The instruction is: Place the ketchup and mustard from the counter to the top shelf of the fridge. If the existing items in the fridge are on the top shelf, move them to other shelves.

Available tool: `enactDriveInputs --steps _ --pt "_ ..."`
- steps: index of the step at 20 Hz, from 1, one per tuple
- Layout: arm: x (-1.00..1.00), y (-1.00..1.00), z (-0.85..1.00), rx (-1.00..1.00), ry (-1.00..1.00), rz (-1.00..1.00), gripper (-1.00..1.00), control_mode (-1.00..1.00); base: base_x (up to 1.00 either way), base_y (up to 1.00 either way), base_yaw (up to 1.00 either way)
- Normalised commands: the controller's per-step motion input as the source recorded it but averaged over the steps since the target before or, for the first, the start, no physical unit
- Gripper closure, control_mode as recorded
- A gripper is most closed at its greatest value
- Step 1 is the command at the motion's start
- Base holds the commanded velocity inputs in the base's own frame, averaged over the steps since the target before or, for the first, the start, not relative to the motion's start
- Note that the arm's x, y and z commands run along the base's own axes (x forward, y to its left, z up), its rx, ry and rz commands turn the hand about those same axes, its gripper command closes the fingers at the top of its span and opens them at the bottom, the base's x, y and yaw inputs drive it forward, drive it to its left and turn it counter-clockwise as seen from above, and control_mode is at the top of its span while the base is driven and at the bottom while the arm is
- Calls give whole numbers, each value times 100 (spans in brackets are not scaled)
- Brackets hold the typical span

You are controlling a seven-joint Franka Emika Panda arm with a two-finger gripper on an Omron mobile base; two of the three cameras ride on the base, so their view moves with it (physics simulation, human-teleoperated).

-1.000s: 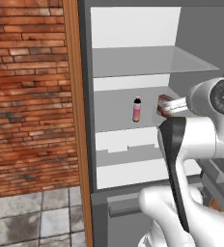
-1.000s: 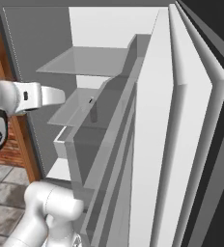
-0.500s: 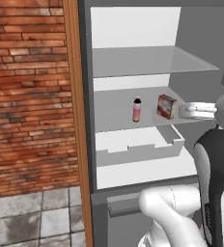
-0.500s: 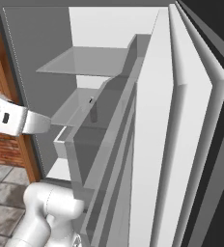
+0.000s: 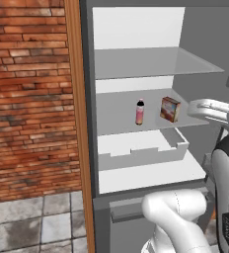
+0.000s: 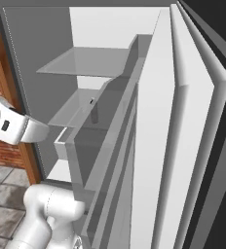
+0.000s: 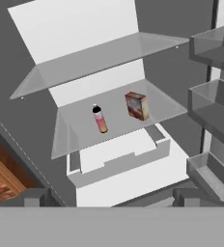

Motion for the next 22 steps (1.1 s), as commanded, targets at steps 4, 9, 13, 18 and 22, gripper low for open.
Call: enactDriveInputs --steps 4,9,13,18,22 --pt "-26 0 0 0 0 0 -100 -100 0 0 0" --pt "-68 0 0 0 0 0 -100 -100 0 0 0" --pt "-21 4 0 0 0 0 -100 -100 0 0 0" --pt "-20 19 0 0 0 5 -100 -100 0 0 0" --pt "0 0 0 0 0 0 -100 100 -44 37 37"
